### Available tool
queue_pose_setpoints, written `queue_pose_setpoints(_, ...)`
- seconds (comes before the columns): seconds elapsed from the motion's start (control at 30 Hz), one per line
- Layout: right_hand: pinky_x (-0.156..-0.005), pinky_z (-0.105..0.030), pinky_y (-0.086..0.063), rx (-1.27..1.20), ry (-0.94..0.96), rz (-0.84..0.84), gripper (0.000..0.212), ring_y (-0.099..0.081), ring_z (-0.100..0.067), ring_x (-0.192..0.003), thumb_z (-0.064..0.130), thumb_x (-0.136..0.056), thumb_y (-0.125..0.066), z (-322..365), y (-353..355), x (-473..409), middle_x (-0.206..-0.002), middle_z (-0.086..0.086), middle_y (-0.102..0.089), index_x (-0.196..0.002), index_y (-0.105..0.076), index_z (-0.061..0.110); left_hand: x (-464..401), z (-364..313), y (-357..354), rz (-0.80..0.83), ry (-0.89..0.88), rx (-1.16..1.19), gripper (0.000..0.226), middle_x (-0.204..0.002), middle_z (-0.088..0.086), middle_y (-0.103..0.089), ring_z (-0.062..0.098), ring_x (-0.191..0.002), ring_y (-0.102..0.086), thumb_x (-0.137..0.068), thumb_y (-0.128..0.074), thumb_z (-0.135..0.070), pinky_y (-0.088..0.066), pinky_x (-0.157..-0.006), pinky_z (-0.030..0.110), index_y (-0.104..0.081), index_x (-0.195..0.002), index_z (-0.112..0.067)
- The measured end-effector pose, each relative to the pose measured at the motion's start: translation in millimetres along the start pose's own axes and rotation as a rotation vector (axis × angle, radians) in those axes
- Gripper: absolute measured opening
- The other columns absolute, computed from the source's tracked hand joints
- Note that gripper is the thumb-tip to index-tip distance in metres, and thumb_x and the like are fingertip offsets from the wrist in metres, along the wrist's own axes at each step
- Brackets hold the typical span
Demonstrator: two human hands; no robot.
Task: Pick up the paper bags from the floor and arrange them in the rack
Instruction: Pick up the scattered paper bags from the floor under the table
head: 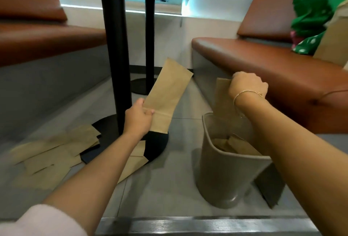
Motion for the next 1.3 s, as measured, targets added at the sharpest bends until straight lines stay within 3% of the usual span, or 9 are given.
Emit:
queue_pose_setpoints(0.2, -0.103, -0.045, -0.036, -0.151, 0.057, 0.294, 0.057, -0.036, -0.037, -0.127, 0.018, -0.085, -0.056, -9.5, -34.0, 8.1, -0.135, -0.016, -0.043, -0.138, -0.036, 0.019, 17.4, -45.8, -23.3, 0.065, -0.098, 0.035, 0.023, -0.095, -0.007, -0.056, 0.01, -0.086, -0.052, -0.093, -0.057, -0.019, -0.04, -0.073, 0.023, -0.056, -0.116, -0.015)
queue_pose_setpoints(0.33, -0.1, -0.036, -0.039, -0.401, 0.311, 0.155, 0.069, -0.043, -0.029, -0.12, 0.024, -0.076, -0.071, 18.7, -3.4, 8.1, -0.127, -0.008, -0.049, -0.136, -0.037, 0.02, 24.0, -64.1, -40.0, 0.178, -0.139, 0.078, 0.028, -0.11, -0.001, -0.063, 0.016, -0.105, -0.058, -0.092, -0.059, -0.018, -0.042, -0.084, 0.023, -0.057, -0.12, -0.018)
queue_pose_setpoints(0.47, -0.071, -0.017, -0.043, -0.793, 0.326, 0.167, 0.058, -0.054, -0.014, -0.087, 0.014, -0.072, -0.077, 26.4, 18.4, 8.1, -0.091, 0.005, -0.055, -0.122, -0.048, 0.02, 27.2, -74.9, -47.5, 0.205, -0.133, 0.111, 0.043, -0.124, 0.001, -0.061, 0.018, -0.118, -0.054, -0.092, -0.059, -0.017, -0.039, -0.092, 0.023, -0.049, -0.134, -0.02)
queue_pose_setpoints(0.53, -0.081, -0.024, -0.049, -0.887, 0.311, 0.159, 0.055, -0.057, -0.016, -0.09, 0.009, -0.073, -0.075, 25.8, 20.8, 5.8, -0.097, 0.002, -0.057, -0.121, -0.049, 0.019, 26.6, -77.8, -50.9, 0.208, -0.136, 0.095, 0.044, -0.125, 0.001, -0.06, 0.018, -0.118, -0.053, -0.093, -0.059, -0.018, -0.039, -0.093, 0.025, -0.046, -0.135, -0.02)
queue_pose_setpoints(0.6, -0.09, -0.026, -0.046, -0.845, 0.293, 0.081, 0.041, -0.055, -0.016, -0.093, 0.006, -0.077, -0.069, 20.8, 26.8, 2.2, -0.099, 0.0, -0.059, -0.115, -0.055, 0.016, 25.4, -79.7, -53.4, 0.194, -0.147, 0.069, 0.044, -0.122, -0.001, -0.058, 0.017, -0.114, -0.053, -0.092, -0.06, -0.02, -0.04, -0.091, 0.025, -0.044, -0.132, -0.019)
queue_pose_setpoints(0.77, -0.073, -0.021, -0.031, -0.616, 0.158, -0.082, 0.023, -0.053, -0.029, -0.108, 0.0, -0.084, -0.047, -8.5, 43.1, -5.5, -0.113, -0.014, -0.06, -0.08, -0.053, 0.021, 23.8, -63.7, -58.8, 0.183, -0.09, 0.042, 0.052, -0.126, -0.002, -0.048, 0.017, -0.115, -0.049, -0.089, -0.063, -0.024, -0.042, -0.099, 0.032, -0.038, -0.134, -0.019)
queue_pose_setpoints(0.93, -0.092, -0.035, -0.043, -0.519, -0.07, 0.013, 0.028, -0.052, -0.036, -0.114, 0.006, -0.089, -0.049, -42.0, 7.6, -10.2, -0.122, -0.019, -0.056, -0.116, -0.053, 0.008, 22.4, -37.2, -54.0, 0.159, -0.032, -0.003, 0.046, -0.123, 0.003, -0.051, 0.019, -0.111, -0.052, -0.089, -0.063, -0.02, -0.045, -0.099, 0.036, -0.043, -0.131, -0.015)
queue_pose_setpoints(1.1, -0.095, -0.04, -0.045, -0.517, -0.175, 0.131, 0.032, -0.053, -0.034, -0.113, 0.007, -0.088, -0.054, -50.3, -41.9, 7.7, -0.122, -0.016, -0.056, -0.119, -0.052, 0.012, 21.4, -10.3, -47.6, 0.178, 0.03, -0.04, 0.037, -0.117, 0.003, -0.054, 0.018, -0.107, -0.052, -0.09, -0.062, -0.018, -0.046, -0.097, 0.036, -0.05, -0.125, -0.014)
queue_pose_setpoints(1.3, -0.096, -0.045, -0.046, -0.444, -0.029, 0.166, 0.028, -0.052, -0.032, -0.111, 0.014, -0.087, -0.059, 10.1, -65.6, 23.2, -0.116, -0.013, -0.059, -0.115, -0.057, 0.015, 17.8, 42.6, -29.8, 0.211, 0.111, -0.145, 0.024, -0.109, 0.001, -0.056, 0.014, -0.099, -0.051, -0.091, -0.06, -0.017, -0.042, -0.083, 0.025, -0.057, -0.115, -0.014)
Point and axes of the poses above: each hand's wrist, its own x-axis away from the middle knuckle, its own y-axis out of the back of the hand, z = x × y, the point moved 10 cm from there along -x, towards the middle knuckle
